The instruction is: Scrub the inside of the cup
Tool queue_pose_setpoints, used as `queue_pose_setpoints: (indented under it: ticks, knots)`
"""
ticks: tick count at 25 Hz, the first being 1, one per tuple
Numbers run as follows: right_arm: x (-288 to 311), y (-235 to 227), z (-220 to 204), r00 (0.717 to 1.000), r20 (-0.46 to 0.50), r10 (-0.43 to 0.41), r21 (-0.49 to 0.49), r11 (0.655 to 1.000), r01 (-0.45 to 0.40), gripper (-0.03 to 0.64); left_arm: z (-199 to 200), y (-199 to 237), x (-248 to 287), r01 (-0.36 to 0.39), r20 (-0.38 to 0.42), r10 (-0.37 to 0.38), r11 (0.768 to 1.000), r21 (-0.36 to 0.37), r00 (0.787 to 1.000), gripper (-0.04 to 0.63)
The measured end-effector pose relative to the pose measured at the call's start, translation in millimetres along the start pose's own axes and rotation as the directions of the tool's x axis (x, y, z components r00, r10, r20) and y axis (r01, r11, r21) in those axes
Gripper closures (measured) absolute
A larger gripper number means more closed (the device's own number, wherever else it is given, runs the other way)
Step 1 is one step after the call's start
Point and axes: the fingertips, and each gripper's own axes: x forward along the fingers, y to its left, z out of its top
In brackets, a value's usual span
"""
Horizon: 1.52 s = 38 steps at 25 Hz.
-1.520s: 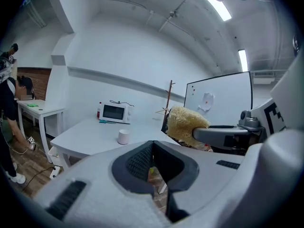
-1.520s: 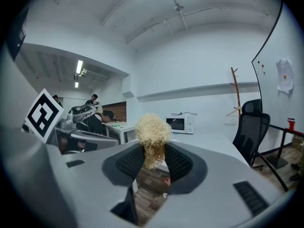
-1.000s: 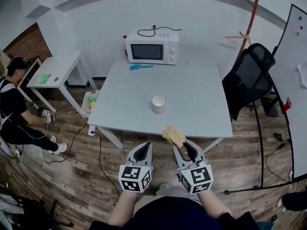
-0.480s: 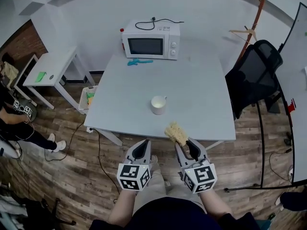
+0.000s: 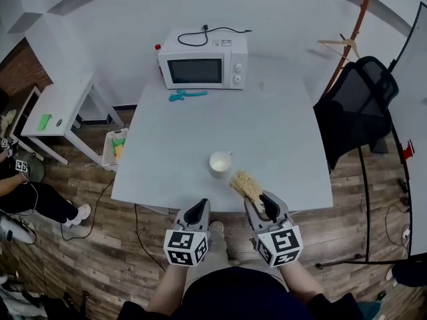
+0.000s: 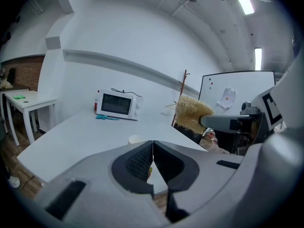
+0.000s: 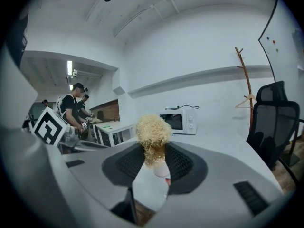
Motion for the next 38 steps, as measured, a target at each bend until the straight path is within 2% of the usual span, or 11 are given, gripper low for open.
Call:
queue_pose_setpoints:
  ticks: [4,8,14,15,17,20,22,25,32,38]
  knots:
    - [26,-15,7,1.000,-0.007,-0.021,-0.002,1.000,0.021,0.482,0,13,32,0.047,-0.034,-0.045,0.998,0.037,0.998,0.577]
    - [46,-28,8,0.999,-0.021,-0.048,0.006,0.999,0.048,0.480,-3,25,57,0.081,-0.073,-0.078,0.996,0.042,0.994,0.575]
    - [76,-41,8,0.996,-0.039,-0.080,0.031,0.996,0.081,0.480,-14,39,87,0.161,-0.148,-0.145,0.982,0.100,0.978,0.574]
    - [81,-43,9,0.996,-0.039,-0.086,0.035,0.996,0.087,0.480,-18,41,92,0.175,-0.163,-0.156,0.978,0.110,0.974,0.554]
    - [88,-47,9,0.994,-0.041,-0.096,0.044,0.994,0.098,0.480,-27,44,101,0.204,-0.203,-0.176,0.970,0.129,0.963,0.452]
    - [95,-51,9,0.992,-0.048,-0.113,0.054,0.992,0.116,0.480,-43,48,114,0.249,-0.257,-0.200,0.953,0.172,0.945,0.342]
    - [98,-55,8,0.990,-0.054,-0.128,0.059,0.990,0.131,0.480,-53,49,122,0.283,-0.289,-0.219,0.938,0.202,0.932,0.289]
    - [100,-63,6,0.986,-0.066,-0.153,0.069,0.985,0.158,0.480,-65,48,135,0.331,-0.331,-0.250,0.919,0.214,0.910,0.247]
    - [103,-78,-1,0.974,-0.092,-0.207,0.083,0.973,0.214,0.480,-81,58,167,0.354,-0.355,-0.263,0.908,0.223,0.897,0.196]
    - [106,-85,-5,0.963,-0.114,-0.245,0.089,0.963,0.255,0.480,-89,50,198,0.412,-0.373,-0.309,0.880,0.237,0.875,0.164]
